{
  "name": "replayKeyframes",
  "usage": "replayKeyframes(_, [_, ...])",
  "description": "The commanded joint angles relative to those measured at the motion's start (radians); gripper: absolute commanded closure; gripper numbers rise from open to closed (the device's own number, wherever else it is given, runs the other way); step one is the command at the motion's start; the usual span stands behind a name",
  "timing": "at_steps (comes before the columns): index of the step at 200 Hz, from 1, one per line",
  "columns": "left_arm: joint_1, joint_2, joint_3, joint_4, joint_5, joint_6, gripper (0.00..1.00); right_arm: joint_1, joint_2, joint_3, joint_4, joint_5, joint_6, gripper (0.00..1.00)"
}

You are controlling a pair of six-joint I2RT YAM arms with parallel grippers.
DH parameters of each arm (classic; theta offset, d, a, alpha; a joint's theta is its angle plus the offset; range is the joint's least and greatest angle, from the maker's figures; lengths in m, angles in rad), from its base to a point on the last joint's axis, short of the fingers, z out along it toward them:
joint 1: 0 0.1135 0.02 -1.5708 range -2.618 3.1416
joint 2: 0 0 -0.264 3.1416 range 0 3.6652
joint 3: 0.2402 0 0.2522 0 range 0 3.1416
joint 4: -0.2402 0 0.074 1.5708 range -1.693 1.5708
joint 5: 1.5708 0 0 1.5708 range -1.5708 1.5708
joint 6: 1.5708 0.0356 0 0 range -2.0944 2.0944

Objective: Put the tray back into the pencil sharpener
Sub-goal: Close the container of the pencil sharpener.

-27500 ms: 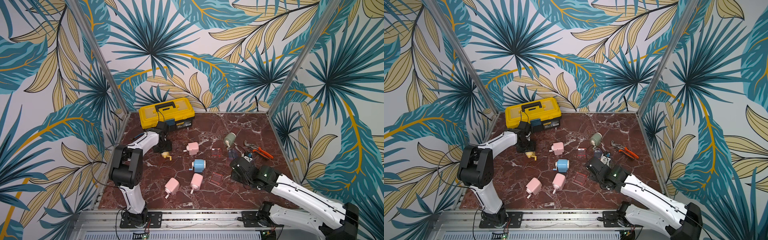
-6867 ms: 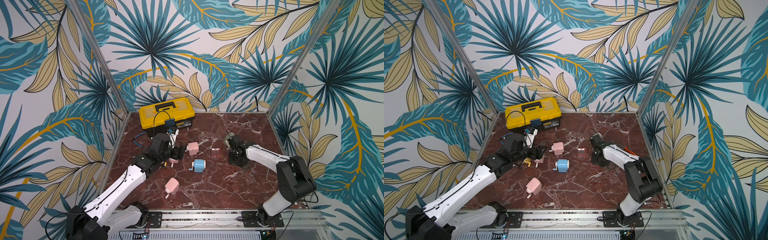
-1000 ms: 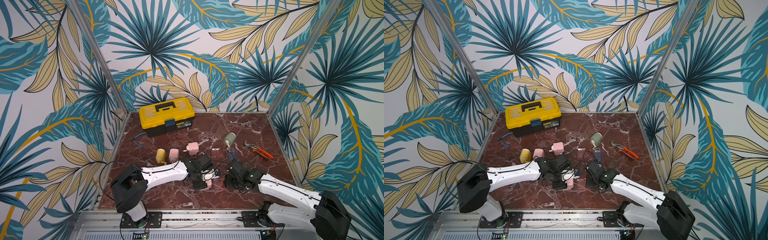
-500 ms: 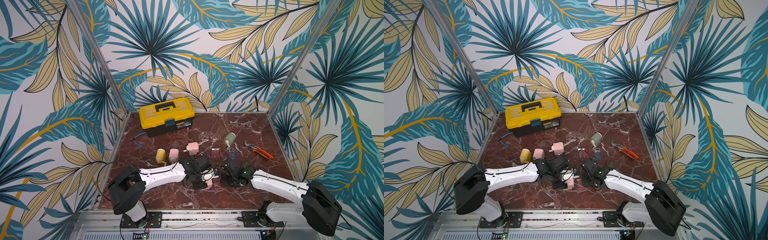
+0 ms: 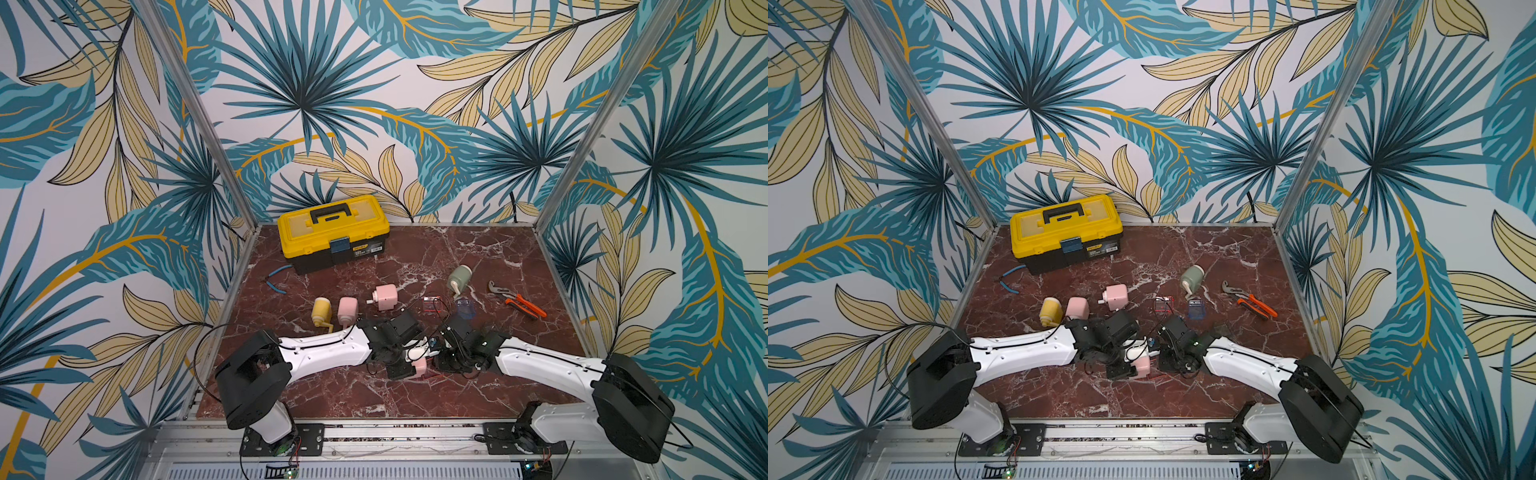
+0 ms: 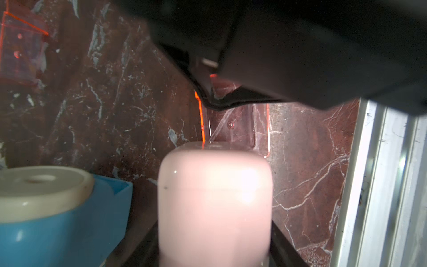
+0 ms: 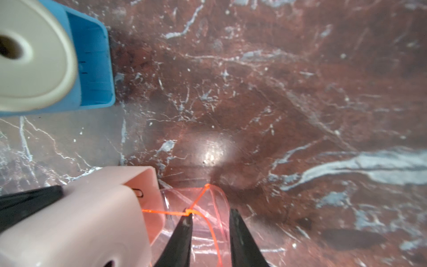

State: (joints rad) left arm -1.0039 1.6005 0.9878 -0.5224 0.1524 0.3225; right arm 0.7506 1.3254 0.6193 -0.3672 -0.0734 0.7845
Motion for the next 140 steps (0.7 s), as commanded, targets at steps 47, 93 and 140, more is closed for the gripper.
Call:
replayKeyframes(47, [-0.001,0.006,-0.038,0.033,0.026,0.007,0.49,-0.002,0.013,0.005,0.027,0.007,0.019,0.76])
replayKeyframes(93, [-0.002,0.003,-0.043,0.033,0.014,0.004,0.49,-0.002,0.006,0.014,-0.006,0.038,0.03,0.77])
replayKeyframes(140, [-0.002,-0.01,-0.04,0.032,0.014,0.004,0.49,-0.002,0.0,0.017,-0.041,0.059,0.036,0.79])
